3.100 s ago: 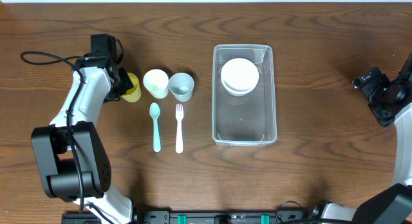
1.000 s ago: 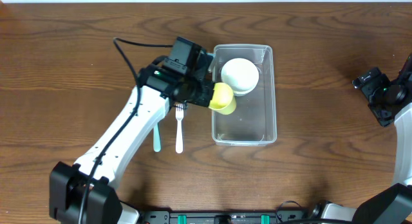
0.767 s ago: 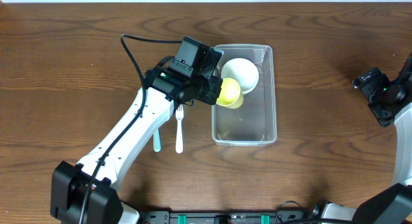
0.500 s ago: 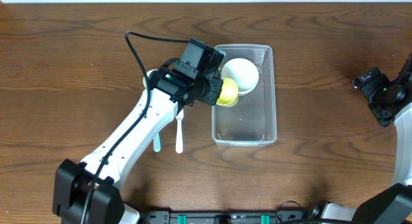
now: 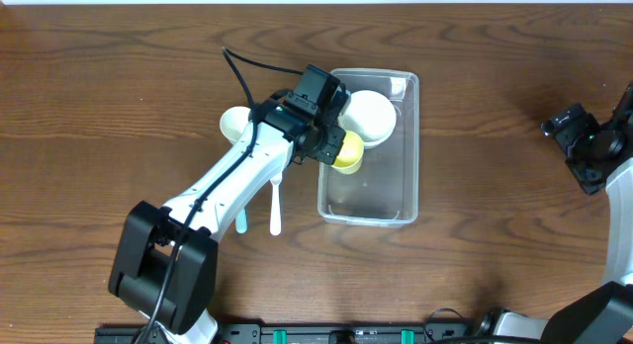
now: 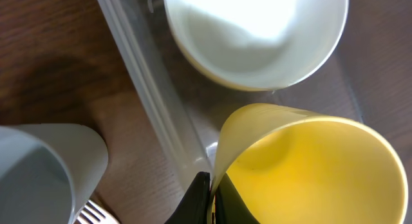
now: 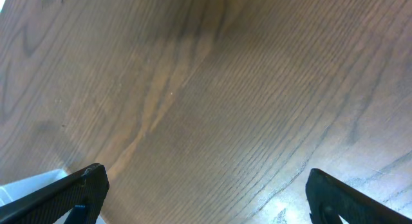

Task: Pack container
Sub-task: 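Lift the yellow cup and carry it into the container, then release the yellow cup and withdraw the left gripper left, then move the left gripper to the white cup and grasp its rim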

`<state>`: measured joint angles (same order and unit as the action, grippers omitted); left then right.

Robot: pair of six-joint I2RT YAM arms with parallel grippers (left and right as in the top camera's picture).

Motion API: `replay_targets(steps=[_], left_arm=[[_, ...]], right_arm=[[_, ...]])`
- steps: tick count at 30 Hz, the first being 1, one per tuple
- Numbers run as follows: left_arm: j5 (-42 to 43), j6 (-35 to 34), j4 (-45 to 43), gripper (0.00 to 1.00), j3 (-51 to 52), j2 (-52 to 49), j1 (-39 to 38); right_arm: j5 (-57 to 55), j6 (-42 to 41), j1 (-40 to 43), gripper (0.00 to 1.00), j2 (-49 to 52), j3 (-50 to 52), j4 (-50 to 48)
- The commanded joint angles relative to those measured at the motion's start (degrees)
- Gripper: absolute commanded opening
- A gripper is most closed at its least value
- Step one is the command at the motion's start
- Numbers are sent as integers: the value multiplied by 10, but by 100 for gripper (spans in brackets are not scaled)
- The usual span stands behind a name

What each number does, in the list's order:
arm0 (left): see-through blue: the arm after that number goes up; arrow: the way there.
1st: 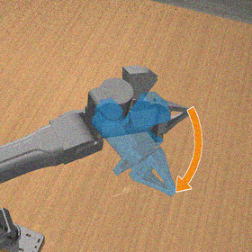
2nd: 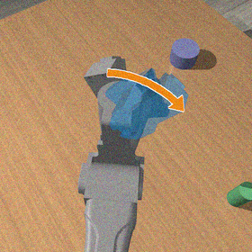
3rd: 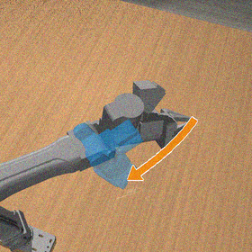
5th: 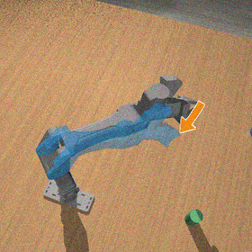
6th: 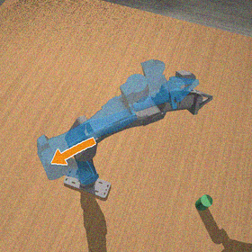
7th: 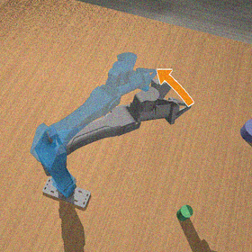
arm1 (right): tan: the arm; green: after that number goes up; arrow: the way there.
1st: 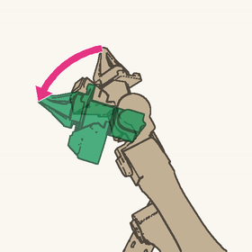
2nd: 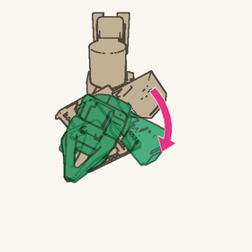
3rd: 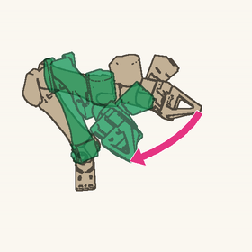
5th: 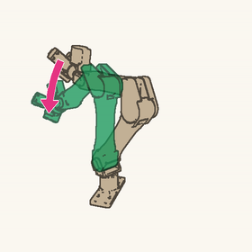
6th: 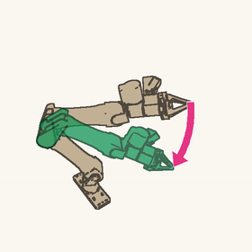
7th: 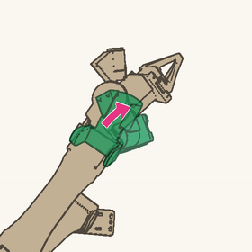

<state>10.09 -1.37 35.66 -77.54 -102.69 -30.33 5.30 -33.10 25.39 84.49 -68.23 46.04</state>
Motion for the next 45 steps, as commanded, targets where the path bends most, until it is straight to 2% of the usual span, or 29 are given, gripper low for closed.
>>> replay_targets(steps=[1, 3, 4, 7, 16, 19, 21, 25, 32, 39, 45], left_arm=[[-10, 9, -4, 7, -6, -10, 0], [-10, 9, -8, 17, -6, -10, 0], [-9, 9, -10, 26, -6, -10, 0], [-9, 9, -11, 37, -7, -9, 0], [-5, 2, -15, 38, -16, -3, 0], [-5, 0, -12, 39, -28, 17, 0], [-5, -2, -5, 44, -35, 37, 2], [-18, -2, 21, 47, -42, 98, 17], [-132, -24, 78, 54, -42, 175, 89], [-134, -96, 95, 54, -39, 148, 195], [-134, -125, 93, 54, -39, 96, 244]], right_arm=[[-6, -7, 5, 99, 2, -3, 0], [-6, -7, 5, 99, 2, -3, 0], [-6, -7, 5, 99, 2, -3, 0], [-6, -7, 5, 99, 2, -3, 0], [-6, -7, 5, 99, 2, -3, 0], [-6, -7, 5, 99, 2, -3, 0], [-6, -7, 5, 99, 2, -3, 0], [-6, -7, 5, 99, 2, -3, 0], [-6, -7, 5, 99, 2, -3, 0], [-6, -7, 5, 99, 2, -3, 0], [-6, -7, 5, 99, 2, -3, 0]])
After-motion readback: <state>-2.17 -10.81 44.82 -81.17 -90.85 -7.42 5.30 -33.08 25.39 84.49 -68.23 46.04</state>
